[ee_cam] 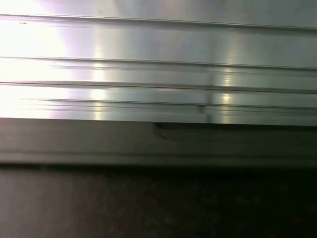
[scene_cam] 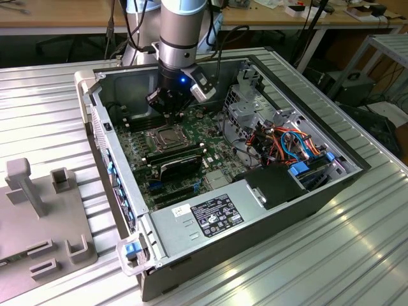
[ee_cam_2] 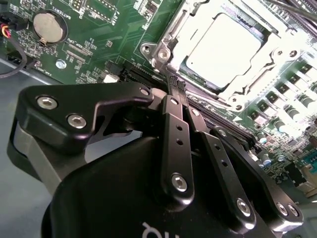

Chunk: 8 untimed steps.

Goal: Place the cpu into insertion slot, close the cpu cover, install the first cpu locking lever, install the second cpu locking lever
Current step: 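Install the first cpu locking lever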

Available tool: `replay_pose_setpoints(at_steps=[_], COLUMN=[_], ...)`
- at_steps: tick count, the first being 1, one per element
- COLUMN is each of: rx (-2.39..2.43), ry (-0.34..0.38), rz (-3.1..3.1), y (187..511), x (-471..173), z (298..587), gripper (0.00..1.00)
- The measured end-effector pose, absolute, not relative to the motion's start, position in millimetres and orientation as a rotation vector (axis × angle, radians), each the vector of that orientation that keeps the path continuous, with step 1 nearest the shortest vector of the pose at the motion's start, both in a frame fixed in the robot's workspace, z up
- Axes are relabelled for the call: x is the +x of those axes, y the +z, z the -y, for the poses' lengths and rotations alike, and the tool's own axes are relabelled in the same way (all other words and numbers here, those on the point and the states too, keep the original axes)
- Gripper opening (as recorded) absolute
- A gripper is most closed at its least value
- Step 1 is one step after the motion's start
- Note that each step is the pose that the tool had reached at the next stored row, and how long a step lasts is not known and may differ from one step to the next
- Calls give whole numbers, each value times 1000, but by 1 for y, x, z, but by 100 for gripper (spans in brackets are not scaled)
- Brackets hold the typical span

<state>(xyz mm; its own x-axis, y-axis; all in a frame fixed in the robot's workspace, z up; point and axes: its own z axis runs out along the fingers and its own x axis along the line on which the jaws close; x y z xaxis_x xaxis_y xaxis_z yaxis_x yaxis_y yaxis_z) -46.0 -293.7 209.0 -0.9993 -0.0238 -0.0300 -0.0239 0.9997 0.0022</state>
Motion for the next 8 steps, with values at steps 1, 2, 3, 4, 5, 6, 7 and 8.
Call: replay_pose_setpoints(at_steps=[1,2,3,4,5,6,7,8], rx=[-37,-37,-37,-37,-37,-37,-37,-37], ry=[4,4,4,4,4,4,4,4], rz=[-3111,-3112,-3111,-3111,-3112,-3112,-3112,-3112], y=[209,209,209,209,209,209,209,209], x=[-46,-46,-46,-46,-46,-45,-45,-45], z=[294,294,294,295,295,296,296,297], gripper=[11,11,11,11,11,11,11,11])
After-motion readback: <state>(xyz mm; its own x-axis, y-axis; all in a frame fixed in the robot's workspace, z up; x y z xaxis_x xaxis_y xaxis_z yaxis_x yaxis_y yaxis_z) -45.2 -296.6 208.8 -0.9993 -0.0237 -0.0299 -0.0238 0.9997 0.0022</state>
